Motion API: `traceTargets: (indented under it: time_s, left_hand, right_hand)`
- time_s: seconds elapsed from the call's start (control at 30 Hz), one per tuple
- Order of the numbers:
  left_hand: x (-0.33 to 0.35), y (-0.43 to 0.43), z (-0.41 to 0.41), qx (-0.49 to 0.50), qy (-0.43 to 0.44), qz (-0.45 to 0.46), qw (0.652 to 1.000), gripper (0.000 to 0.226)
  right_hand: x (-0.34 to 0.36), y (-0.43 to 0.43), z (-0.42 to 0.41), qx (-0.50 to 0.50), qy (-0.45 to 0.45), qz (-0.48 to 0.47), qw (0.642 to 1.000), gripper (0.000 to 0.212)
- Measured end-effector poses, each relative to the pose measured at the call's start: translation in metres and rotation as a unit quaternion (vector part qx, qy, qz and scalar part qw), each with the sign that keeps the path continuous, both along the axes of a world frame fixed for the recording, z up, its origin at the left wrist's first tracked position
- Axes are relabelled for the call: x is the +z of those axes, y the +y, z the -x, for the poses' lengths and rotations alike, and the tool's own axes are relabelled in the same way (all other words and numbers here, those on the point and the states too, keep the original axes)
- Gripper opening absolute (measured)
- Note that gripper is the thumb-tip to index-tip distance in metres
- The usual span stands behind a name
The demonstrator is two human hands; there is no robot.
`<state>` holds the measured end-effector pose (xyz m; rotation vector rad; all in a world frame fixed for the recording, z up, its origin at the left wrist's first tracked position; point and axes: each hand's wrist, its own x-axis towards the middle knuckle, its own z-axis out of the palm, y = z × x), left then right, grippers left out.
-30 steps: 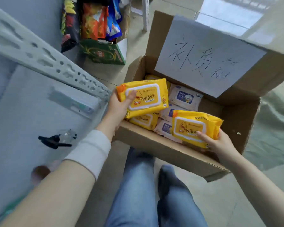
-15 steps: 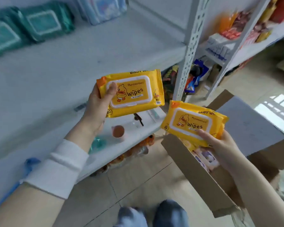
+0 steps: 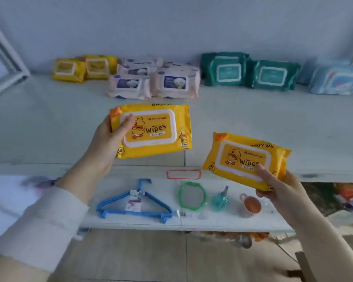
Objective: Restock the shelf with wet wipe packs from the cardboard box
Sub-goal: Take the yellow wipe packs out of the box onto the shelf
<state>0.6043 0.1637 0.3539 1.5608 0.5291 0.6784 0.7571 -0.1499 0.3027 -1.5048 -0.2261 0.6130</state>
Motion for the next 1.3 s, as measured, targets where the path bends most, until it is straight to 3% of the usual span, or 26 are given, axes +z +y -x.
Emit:
traceTargets:
  time_s: [0.13,0.5,0.63,0.73,0.83,0.93,1.03,1.17,1.3]
  left_hand:
    - [-0.015,0.082,0.034,0.066,0.020,0.015,0.998,0.029]
    - [-0.033,0.243,0.070,0.189,0.096,-0.012,0.977,0.011]
    - [-0.032,0.299,0.077,0.200,0.106,-0.019,0.974,0.007]
    - [-0.028,0.354,0.067,0.188,0.099,-0.016,0.977,0.020]
    - [-0.028,0.415,0.046,0.151,0.105,-0.019,0.983,0.022]
    - [-0.032,0.476,0.016,0.099,0.117,-0.025,0.988,0.008]
    - [-0.044,0.522,-0.016,0.037,0.141,-0.034,0.989,0.008]
    - [-0.057,0.556,-0.047,0.024,0.161,-0.039,0.986,0.031]
    - [-0.061,0.565,-0.059,0.077,0.209,-0.114,0.968,0.049]
  right_hand:
    - [-0.002,0.095,0.005,0.046,0.004,-0.011,0.999,0.037]
    - [0.012,0.327,-0.010,0.177,-0.055,-0.003,0.983,0.036]
    - [0.013,0.408,-0.006,0.167,-0.078,-0.004,0.983,0.028]
    - [0.014,0.467,-0.009,0.137,-0.100,-0.012,0.985,0.022]
    - [0.015,0.527,-0.014,0.098,-0.131,0.007,0.986,0.029]
    - [0.016,0.580,-0.025,0.045,-0.153,0.045,0.986,0.034]
    - [0.013,0.613,-0.037,-0.001,-0.194,0.130,0.972,0.048]
    - [0.013,0.634,-0.043,-0.032,-0.311,0.318,0.895,0.066]
    - [0.018,0.649,-0.043,-0.065,-0.320,0.380,0.865,0.090]
